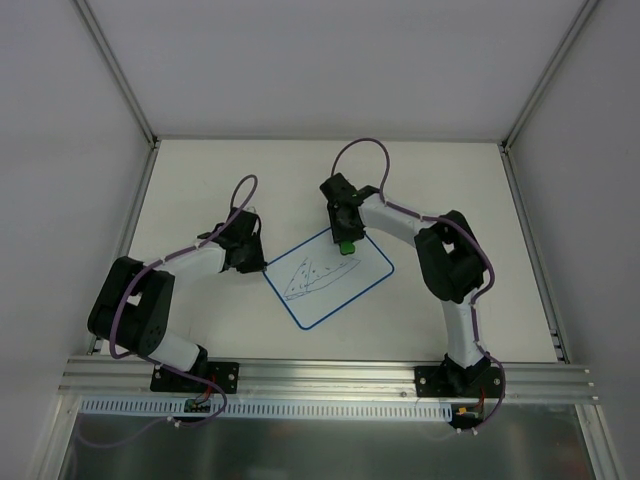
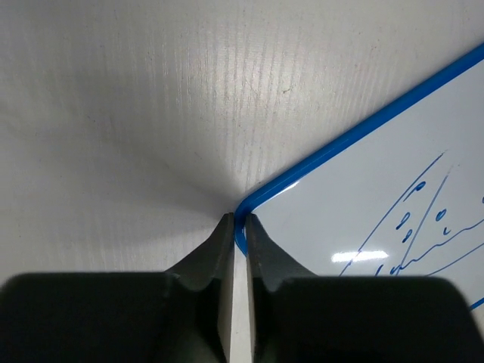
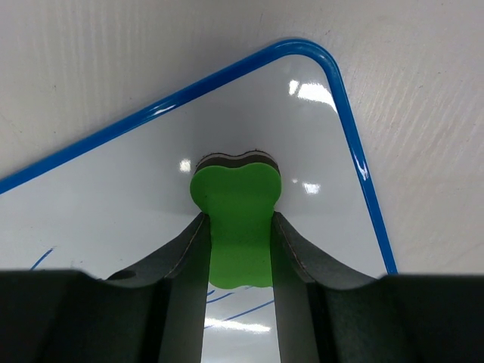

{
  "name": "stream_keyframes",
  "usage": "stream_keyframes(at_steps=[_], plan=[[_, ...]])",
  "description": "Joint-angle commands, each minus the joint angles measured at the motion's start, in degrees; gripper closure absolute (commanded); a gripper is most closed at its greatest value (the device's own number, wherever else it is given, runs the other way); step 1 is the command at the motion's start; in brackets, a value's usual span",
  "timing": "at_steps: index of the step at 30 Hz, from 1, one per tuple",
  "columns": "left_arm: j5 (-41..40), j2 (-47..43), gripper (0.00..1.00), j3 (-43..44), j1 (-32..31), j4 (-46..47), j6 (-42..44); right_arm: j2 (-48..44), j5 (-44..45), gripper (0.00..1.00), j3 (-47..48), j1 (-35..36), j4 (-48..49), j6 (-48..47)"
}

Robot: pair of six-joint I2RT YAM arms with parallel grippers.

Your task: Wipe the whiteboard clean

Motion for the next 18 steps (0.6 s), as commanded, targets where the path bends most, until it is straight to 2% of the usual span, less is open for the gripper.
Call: stream_keyframes(at_steps=[1,5,13,16,18], plan=[[-0.56,2.75,0.98,-1.02,-1.55,-5.04,0.85,-0.81,-2.02,1.00,-2.18,0.72,-3.23,-0.37],[-0.56,3.37,1.00,-0.67,-1.82,-5.48,0.67,-0.72,-3.07,1.00,-2.26,2.47,-3.23,1.47],[-2.58,3.19,1.00,-0.49,-1.90,-6.01,-1.17,6.21,-7.29,1.00,4.22,14.25,-4.63,6.93],[-3.45,3.10,1.00,-0.41,-1.91,-6.01,-1.88,6.93,-6.06,1.00,5.91,15.40,-7.36,7.63],[-4.07,2.84,1.00,-0.41,-1.91,-6.36,-2.49,5.35,-4.57,1.00,3.73,12.87,-7.37,9.47]])
